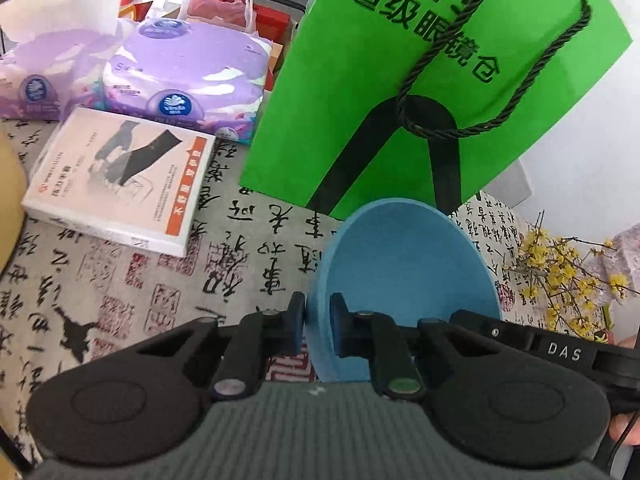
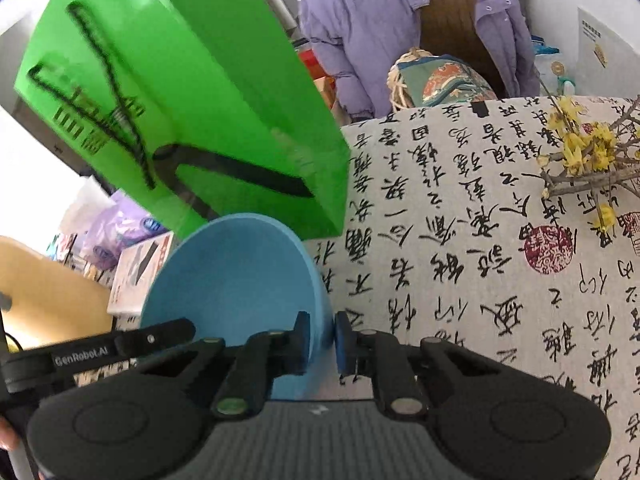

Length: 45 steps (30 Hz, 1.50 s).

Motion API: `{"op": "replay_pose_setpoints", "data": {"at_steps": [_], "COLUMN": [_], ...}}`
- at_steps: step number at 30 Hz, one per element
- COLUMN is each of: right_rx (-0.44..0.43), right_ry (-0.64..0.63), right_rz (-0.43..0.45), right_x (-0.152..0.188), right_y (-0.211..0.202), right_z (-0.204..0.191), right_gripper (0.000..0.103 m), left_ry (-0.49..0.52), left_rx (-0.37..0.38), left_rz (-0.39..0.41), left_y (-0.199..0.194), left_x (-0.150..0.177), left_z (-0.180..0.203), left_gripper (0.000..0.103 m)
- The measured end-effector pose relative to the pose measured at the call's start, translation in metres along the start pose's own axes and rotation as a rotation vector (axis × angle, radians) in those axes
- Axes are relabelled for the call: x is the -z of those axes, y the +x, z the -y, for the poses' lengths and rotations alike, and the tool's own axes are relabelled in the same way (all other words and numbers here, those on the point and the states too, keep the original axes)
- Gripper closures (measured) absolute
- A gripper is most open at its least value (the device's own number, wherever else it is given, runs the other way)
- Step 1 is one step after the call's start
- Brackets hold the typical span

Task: Organize plates and bowls
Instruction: 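Grip the rim of the blue bowl with both tools, then carry the blue bowl with both tools toward the nested blue bowls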

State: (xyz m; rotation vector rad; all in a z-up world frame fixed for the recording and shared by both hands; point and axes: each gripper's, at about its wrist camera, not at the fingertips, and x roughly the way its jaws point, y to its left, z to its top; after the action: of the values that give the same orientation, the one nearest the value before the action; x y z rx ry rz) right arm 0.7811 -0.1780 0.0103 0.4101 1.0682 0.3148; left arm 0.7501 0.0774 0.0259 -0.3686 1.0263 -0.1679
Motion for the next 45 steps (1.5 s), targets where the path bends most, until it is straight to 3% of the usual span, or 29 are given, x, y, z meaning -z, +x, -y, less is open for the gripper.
{"op": "replay_pose_setpoints", "data": {"at_steps": [6,12,19,27,37,45], "right_rx": [-0.022,-0.058,-0.099,-0.151,-0.182,-0.192], "right_ry": [-0.026,-0.043,-0.092,-0.134,-0.174,-0.193], "right_rz": [0.0,0.0,-0.003,-0.034,-0.068,-0.085], "right_x": [0.013,0.046,0.116,0.224,0.328,0.373], "right_y": [-0.03,-0.079,-0.145,-0.199,-0.244,-0.259], "right_z": [-0.019,-0.043,-0.073,-0.096,-0.101,-0.088], "right_gripper": [0.093,0.093,0.093,0.093,0.092,0.092], "left_ry": [0.006,0.013,-0.002,-0.054,-0.089,-0.111], "left_rx": [-0.028,-0.068,-0.06,-0.087,-0.107,-0.087], "left_rz": [0.036,0.09,0.151,0.2,0.193,0.186], "left_y": [-0.045,-0.107,-0.193,-0.264,-0.311,-0.322], "left_x": [0.01,0.049,0.126,0.234,0.348,0.397], "left_z": [0.008,0.018,0.008,-0.016,-0.022,-0.022], "left_gripper": [0.09,0.09,0.09,0.09,0.09,0.09]}}
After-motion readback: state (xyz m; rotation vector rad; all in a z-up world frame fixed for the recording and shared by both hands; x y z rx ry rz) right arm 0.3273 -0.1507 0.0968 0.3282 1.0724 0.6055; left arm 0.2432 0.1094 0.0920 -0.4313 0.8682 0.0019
